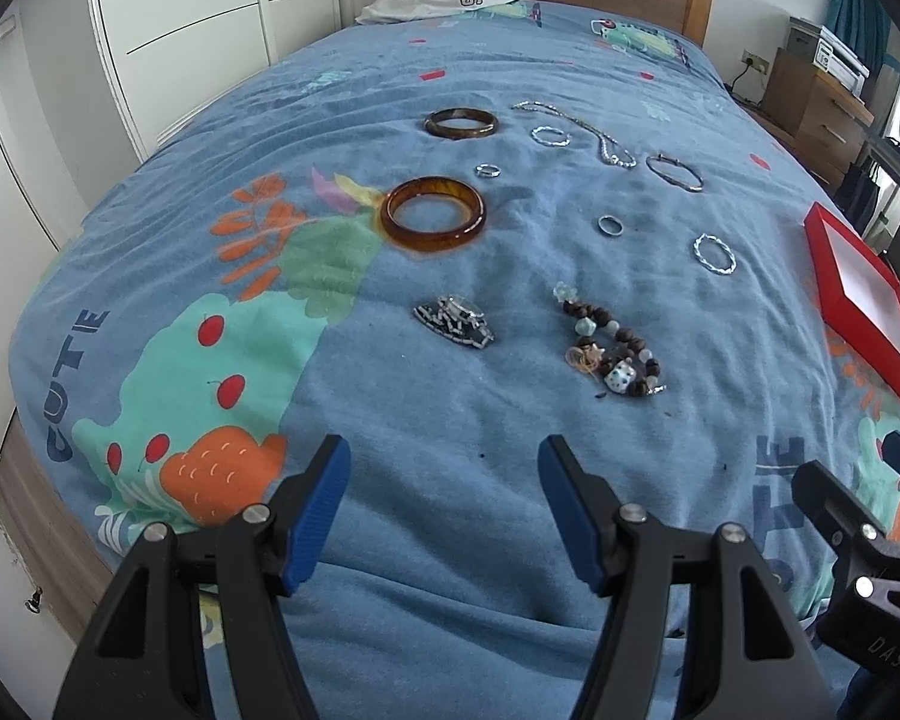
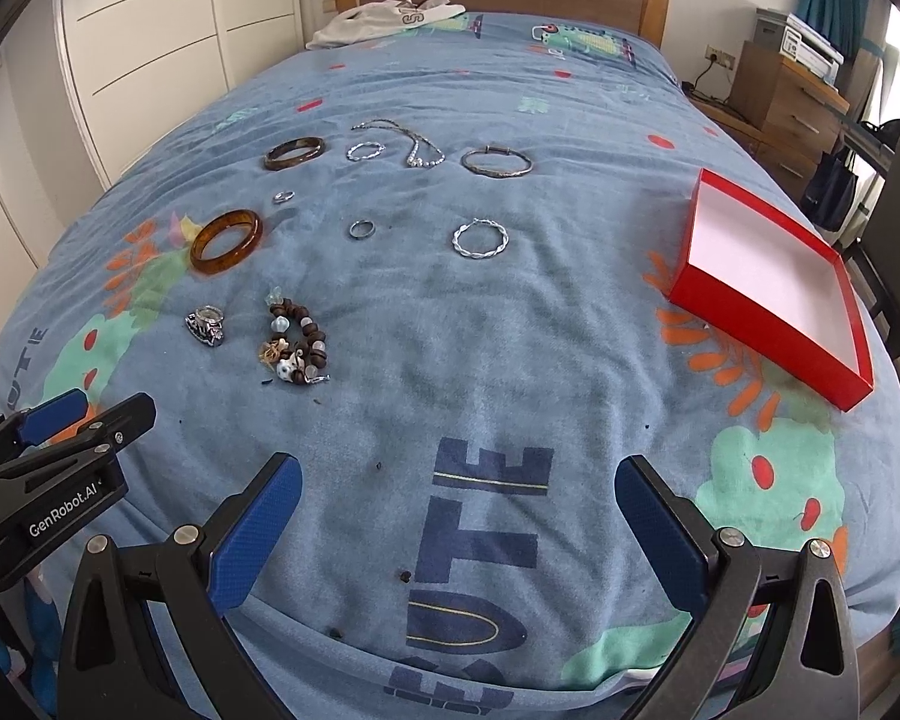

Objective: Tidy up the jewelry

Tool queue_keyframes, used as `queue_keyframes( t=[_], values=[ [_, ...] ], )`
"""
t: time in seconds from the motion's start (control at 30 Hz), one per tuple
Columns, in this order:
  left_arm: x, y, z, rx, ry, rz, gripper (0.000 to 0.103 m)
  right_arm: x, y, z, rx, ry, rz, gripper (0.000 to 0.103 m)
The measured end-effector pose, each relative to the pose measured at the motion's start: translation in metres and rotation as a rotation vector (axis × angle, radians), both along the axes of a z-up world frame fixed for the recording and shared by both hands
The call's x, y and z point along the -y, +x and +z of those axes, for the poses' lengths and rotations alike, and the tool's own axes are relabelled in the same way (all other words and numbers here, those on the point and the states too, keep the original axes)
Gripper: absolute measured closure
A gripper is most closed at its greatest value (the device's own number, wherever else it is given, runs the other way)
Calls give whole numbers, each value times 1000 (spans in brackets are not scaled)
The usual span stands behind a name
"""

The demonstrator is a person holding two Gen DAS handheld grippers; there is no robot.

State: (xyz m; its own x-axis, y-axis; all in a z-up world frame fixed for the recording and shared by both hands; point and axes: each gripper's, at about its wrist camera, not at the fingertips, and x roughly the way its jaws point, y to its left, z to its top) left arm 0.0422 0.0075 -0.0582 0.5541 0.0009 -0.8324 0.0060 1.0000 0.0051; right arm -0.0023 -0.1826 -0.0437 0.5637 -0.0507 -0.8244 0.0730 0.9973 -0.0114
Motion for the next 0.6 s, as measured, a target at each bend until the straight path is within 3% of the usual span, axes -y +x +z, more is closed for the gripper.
queue_keyframes(
  t=[0.6],
  values=[
    [2, 1, -1, 2, -4, 1, 40, -3, 0, 17, 65, -48, 14, 1]
  ],
)
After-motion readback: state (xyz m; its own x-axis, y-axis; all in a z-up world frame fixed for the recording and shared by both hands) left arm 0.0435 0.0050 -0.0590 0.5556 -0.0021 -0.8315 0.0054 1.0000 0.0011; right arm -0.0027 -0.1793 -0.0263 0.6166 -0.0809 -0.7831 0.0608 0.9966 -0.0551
